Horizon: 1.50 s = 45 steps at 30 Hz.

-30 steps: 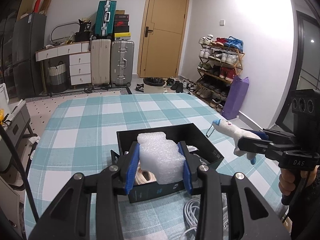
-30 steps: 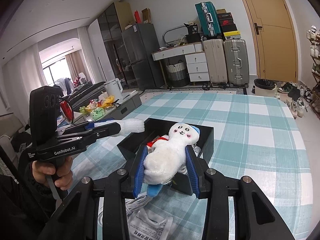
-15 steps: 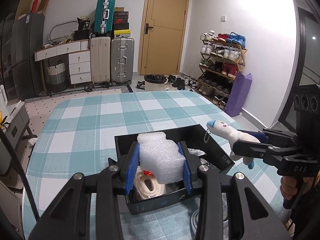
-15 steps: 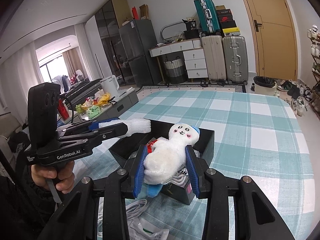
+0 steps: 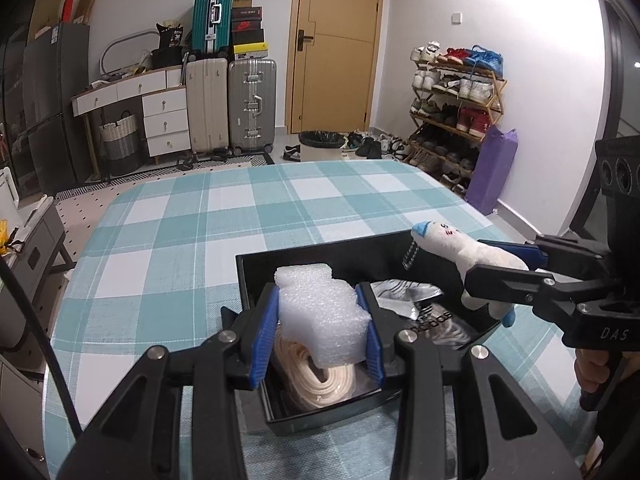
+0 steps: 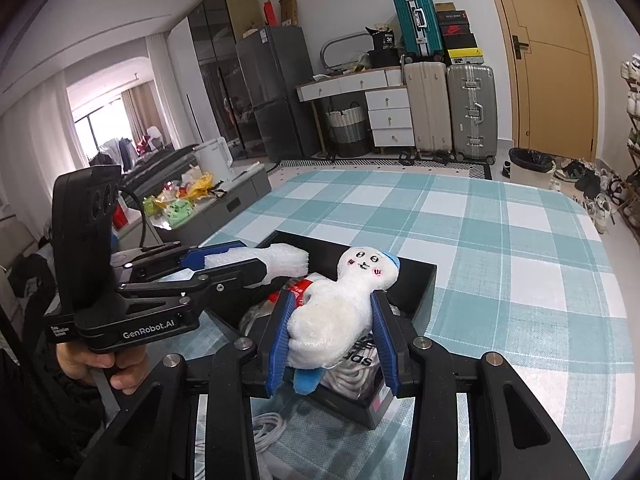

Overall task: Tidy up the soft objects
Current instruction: 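Lower both items into the box, open both tools and withdraw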

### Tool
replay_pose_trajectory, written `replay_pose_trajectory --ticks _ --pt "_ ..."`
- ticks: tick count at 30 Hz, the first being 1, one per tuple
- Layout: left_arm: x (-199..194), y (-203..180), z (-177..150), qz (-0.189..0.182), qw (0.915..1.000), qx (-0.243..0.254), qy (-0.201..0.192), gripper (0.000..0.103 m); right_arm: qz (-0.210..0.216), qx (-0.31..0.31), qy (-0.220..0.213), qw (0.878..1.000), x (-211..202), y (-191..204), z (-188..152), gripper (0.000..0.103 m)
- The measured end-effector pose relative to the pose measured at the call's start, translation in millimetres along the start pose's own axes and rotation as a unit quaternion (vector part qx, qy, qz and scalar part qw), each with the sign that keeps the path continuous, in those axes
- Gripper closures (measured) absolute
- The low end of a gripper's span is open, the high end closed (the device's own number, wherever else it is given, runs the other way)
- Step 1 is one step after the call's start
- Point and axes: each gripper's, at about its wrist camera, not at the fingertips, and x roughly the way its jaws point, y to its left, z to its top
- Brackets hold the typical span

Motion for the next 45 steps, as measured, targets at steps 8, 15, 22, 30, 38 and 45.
replay_pose_trajectory --ticks 8,15,22,30,38,45 --pt "10.8 0.2 -8.1 0.008 0.9997 0.011 0.021 0.066 -0.017 -0.009 0.015 1.0 17.1 -0.4 -0.4 0.065" --pt "12.9 -7.8 -8.7 0.013 0.9989 0.033 0.031 0.066 -0.042 -0.016 0.033 0.998 32.0 -2.5 -2.1 0.065" --pt "15.4 -12.6 -9.9 0.006 0.9979 0.041 0.049 0.066 -0.044 -0.02 0.042 0.998 35.4 -2.4 -5.1 0.065" --pt "14.7 -15.1 -8.9 0.001 0.9971 0.039 0.065 0.067 -0.029 -0.012 0.044 0.999 33.3 -4.0 -7.1 0.065" --pt "10.6 -16.3 -11.0 -0.007 0.9972 0.039 0.064 0.066 -0.025 -0.007 0.043 0.999 32.2 -5.6 -9.5 0.065" --pt "8.5 -8.4 -8.7 -0.026 0.9971 0.024 0.067 0.061 -0.017 -0.01 0.03 0.999 18.2 -1.2 -9.1 0.054"
